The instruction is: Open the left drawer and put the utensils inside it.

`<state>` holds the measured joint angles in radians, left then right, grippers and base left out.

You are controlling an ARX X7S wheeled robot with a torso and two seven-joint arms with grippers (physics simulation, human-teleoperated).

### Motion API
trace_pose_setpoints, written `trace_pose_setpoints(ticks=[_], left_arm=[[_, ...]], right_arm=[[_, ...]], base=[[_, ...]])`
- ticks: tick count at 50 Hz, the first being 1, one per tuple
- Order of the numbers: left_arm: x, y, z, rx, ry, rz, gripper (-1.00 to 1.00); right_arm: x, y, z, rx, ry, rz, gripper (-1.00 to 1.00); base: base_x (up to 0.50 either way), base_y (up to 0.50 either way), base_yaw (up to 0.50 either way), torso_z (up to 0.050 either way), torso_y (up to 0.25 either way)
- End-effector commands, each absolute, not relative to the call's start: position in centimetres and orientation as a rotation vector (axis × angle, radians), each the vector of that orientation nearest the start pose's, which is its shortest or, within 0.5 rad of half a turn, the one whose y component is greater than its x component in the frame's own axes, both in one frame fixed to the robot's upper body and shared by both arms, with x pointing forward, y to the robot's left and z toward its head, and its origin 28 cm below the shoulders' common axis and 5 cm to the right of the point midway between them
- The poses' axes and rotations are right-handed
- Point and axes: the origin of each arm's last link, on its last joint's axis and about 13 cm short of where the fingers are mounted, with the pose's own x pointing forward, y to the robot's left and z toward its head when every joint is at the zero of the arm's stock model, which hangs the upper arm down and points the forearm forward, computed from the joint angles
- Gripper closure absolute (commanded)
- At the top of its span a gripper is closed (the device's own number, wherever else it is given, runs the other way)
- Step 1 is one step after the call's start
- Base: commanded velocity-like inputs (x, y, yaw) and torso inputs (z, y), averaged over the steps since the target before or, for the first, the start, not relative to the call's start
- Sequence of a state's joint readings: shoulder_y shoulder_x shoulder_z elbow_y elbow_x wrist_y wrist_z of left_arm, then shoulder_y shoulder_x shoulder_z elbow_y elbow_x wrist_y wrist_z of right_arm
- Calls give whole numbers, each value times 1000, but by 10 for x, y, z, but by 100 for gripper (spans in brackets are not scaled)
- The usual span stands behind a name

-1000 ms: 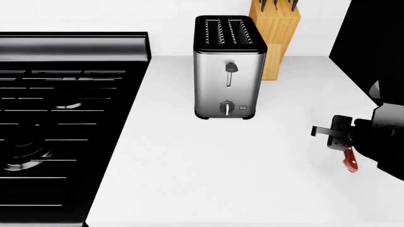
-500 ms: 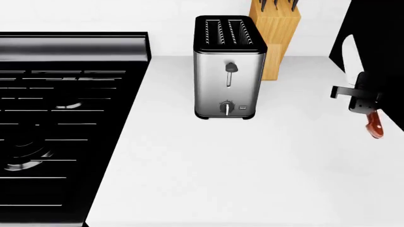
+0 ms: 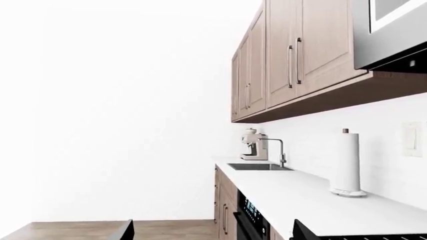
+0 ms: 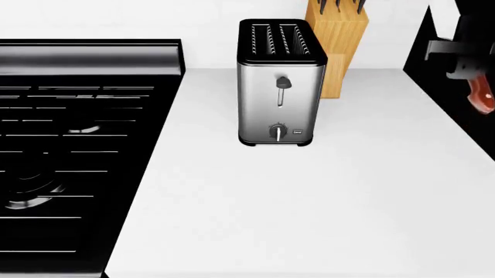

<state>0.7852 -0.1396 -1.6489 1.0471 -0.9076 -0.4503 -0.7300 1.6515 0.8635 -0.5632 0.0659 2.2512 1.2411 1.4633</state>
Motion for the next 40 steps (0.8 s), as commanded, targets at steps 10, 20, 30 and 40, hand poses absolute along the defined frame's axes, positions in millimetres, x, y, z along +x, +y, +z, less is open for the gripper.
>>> trace_pose_setpoints(ticks=[10,20,30,40], left_arm=[[-28,355,217,289,-361,1453,-100],[-27,355,217,291,-359,1453,-100],[-27,354,216,291,-359,1451,-100],[-27,354,216,292,-360,1453,-100]], right_arm=[[213,-152,424,-92,238,-5,100],[205,-136,426,-157,217,85,100],[197,-121,426,-216,203,152,100],[188,-106,420,-302,167,231,100]], base=[[0,0,0,0,0],[0,0,0,0,0],[0,0,0,0,0],[0,0,0,0,0]])
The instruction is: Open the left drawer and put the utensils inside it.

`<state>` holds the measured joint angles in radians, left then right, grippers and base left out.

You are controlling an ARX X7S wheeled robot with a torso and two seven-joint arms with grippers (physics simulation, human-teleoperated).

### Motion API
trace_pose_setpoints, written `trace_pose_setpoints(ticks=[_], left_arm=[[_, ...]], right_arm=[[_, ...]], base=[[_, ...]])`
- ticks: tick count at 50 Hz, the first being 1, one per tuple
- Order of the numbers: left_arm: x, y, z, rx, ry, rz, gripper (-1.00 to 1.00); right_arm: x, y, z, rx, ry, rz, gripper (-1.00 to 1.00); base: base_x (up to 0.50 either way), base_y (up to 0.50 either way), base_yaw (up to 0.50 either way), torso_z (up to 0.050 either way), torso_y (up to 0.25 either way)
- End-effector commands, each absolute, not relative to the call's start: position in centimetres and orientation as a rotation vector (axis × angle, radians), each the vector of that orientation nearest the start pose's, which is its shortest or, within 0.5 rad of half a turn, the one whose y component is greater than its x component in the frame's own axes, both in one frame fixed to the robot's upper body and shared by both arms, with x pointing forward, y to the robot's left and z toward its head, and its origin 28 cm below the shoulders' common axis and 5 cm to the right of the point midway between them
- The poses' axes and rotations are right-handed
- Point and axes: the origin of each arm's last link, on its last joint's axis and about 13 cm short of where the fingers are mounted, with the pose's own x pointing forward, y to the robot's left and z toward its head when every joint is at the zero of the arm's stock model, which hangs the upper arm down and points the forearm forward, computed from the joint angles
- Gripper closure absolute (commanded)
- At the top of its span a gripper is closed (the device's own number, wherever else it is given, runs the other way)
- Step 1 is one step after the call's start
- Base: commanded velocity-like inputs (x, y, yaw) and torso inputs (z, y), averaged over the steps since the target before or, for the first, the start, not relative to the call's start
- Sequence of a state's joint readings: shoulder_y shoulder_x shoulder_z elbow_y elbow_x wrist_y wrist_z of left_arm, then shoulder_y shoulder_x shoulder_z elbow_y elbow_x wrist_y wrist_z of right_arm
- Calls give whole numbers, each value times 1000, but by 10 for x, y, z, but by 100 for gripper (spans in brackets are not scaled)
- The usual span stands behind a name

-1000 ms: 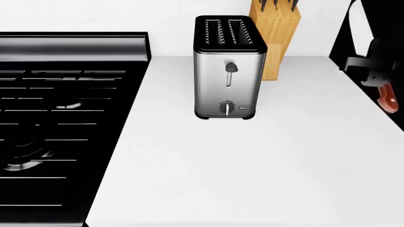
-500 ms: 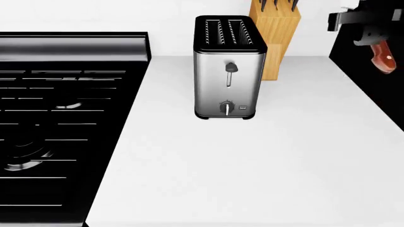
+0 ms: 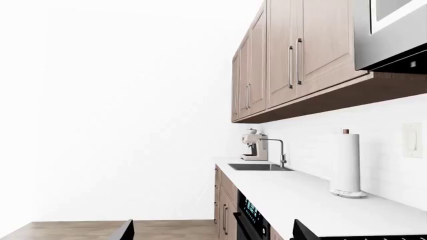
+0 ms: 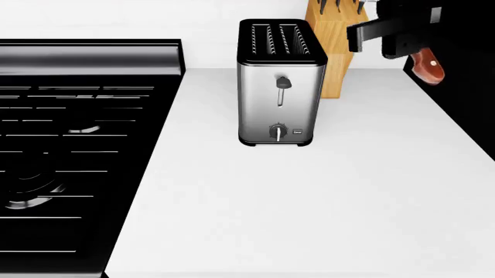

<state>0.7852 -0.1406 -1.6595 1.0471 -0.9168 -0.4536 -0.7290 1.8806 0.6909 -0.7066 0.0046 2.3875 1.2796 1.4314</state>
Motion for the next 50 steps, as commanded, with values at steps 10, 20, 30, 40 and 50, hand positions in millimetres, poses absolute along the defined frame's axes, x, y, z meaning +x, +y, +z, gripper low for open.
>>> trace_pose_setpoints(ticks=[10,20,30,40,50], left_arm=[[-27,355,217,290,-359,1455,-100],[-29,354,217,287,-357,1457,-100],[-28,354,216,289,-356,1456,-100],[-26,354,215,290,-352,1453,-100],[-26,354,215,291,-355,1455,-100]], right_arm=[[173,-93,414,-429,102,292,100],[156,-79,412,-625,-30,397,100],[133,-68,396,-768,-23,507,100],[110,-73,368,-864,40,565,100],[97,-80,362,-882,54,606,100]], base=[[0,0,0,0,0],[0,0,0,0,0],[0,0,0,0,0],[0,0,0,0,0],[0,0,0,0,0]])
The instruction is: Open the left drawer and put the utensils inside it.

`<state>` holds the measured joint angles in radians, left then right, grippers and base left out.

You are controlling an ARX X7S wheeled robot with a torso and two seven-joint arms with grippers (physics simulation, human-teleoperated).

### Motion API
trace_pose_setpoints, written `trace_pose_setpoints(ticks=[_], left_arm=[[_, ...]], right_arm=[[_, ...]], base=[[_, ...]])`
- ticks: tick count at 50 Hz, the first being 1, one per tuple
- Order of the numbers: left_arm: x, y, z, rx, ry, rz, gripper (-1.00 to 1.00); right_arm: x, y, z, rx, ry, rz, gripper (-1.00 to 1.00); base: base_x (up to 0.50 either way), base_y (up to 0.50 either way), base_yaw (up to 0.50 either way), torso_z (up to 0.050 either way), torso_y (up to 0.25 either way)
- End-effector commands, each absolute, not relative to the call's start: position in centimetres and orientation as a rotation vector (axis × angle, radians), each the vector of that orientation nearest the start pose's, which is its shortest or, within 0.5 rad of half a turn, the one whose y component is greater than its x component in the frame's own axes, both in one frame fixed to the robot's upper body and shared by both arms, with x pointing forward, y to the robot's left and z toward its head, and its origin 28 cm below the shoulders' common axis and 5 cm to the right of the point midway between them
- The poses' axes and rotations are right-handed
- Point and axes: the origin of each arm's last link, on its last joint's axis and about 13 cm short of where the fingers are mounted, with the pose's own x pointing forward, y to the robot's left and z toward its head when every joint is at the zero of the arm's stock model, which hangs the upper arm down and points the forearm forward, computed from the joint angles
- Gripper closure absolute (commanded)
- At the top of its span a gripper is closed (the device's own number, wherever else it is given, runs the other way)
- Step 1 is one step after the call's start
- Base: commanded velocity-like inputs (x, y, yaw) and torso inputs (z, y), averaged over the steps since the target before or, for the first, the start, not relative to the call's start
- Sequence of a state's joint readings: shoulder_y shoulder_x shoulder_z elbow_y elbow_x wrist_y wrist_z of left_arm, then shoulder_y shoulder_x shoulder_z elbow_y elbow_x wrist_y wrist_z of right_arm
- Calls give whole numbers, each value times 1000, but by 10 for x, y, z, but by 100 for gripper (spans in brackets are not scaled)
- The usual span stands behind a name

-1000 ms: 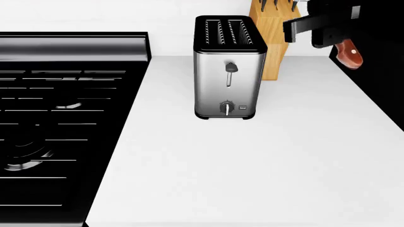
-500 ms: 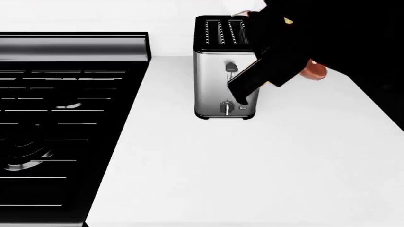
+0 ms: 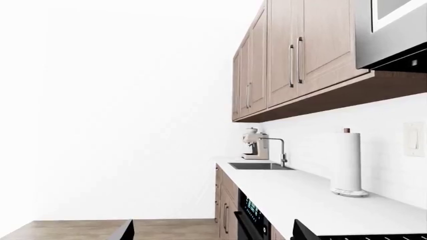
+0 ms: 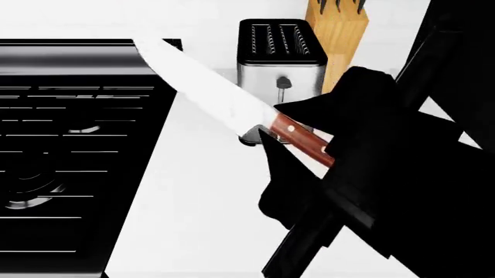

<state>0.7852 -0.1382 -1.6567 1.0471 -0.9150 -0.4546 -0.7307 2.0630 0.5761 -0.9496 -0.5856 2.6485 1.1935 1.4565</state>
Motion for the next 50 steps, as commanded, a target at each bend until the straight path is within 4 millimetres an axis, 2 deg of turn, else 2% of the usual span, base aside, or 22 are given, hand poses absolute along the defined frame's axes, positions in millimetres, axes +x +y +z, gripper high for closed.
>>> trace_pose_setpoints(ticks=[1,18,21,29,35,50], left_arm=[[-26,354,216,290,-355,1454,-100],[-28,354,217,290,-359,1457,-100],[-28,354,217,289,-359,1455,-100],[-28,354,217,294,-358,1453,-100],[-27,354,216,294,-357,1453,-100],[-26,355,216,295,-358,1452,-100]], right_arm=[[97,-80,362,-884,53,606,100],[57,-102,344,-900,139,588,100],[50,-108,332,-907,162,574,100],[53,-111,329,-1002,107,673,100],[48,-114,333,-1031,78,745,100],[55,-117,327,-1055,90,771,100]], base=[[0,0,0,0,0],[0,0,0,0,0],[0,0,0,0,0],[0,0,0,0,0],[0,0,0,0,0],[0,0,0,0,0]])
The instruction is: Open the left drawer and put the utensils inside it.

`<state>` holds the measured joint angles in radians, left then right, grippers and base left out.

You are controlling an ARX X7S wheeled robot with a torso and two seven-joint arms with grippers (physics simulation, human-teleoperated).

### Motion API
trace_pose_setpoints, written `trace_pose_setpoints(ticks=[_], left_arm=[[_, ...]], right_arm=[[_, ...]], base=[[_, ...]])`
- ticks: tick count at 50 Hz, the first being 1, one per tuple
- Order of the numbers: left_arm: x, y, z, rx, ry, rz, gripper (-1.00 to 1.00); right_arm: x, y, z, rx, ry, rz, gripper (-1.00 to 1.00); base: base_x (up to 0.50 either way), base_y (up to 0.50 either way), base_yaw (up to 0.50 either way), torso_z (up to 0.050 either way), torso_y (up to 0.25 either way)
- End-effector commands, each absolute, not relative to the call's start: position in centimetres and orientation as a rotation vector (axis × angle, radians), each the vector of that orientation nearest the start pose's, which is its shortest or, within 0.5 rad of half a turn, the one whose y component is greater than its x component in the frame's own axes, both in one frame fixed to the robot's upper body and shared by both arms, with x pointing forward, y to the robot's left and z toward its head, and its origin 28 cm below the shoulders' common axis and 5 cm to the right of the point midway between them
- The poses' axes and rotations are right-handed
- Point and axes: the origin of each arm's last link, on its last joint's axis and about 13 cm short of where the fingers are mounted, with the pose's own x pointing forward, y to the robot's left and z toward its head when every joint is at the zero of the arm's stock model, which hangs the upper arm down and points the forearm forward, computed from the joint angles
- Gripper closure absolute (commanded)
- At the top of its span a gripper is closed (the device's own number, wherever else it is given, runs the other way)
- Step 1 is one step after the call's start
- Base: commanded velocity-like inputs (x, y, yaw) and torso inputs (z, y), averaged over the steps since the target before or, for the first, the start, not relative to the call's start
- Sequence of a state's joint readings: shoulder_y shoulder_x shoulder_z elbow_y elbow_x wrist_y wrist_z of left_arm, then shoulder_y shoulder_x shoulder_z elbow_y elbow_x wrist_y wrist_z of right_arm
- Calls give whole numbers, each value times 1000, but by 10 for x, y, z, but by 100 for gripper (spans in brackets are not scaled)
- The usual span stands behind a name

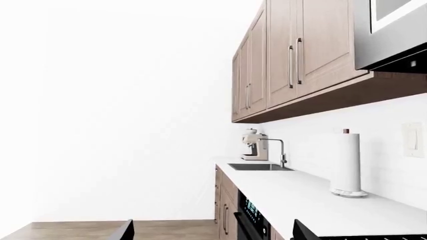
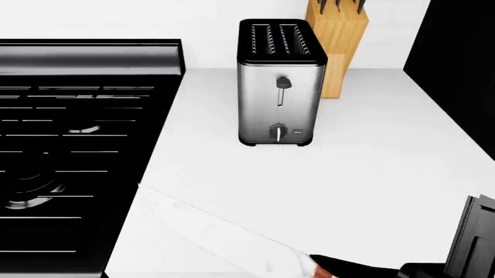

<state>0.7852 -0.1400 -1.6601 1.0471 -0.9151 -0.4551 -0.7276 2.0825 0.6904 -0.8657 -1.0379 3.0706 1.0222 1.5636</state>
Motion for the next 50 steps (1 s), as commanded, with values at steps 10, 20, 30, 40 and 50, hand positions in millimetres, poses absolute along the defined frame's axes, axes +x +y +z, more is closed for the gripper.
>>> trace_pose_setpoints(ticks=[10,20,30,40,50], left_arm=[[-27,355,217,293,-357,1454,-100],[-27,355,217,290,-357,1455,-100],[-27,354,216,290,-355,1453,-100],[-27,354,216,292,-356,1453,-100],[-27,354,216,290,-354,1451,-100]], right_arm=[[69,-115,317,-1148,84,776,100],[69,-105,318,-1195,64,860,100],[72,-96,315,-1218,37,910,100],[79,-93,309,-1305,-10,930,100],[84,-87,299,-1282,17,972,100]], base=[[0,0,0,0,0],[0,0,0,0,0],[0,0,0,0,0],[0,0,0,0,0],[0,0,0,0,0]])
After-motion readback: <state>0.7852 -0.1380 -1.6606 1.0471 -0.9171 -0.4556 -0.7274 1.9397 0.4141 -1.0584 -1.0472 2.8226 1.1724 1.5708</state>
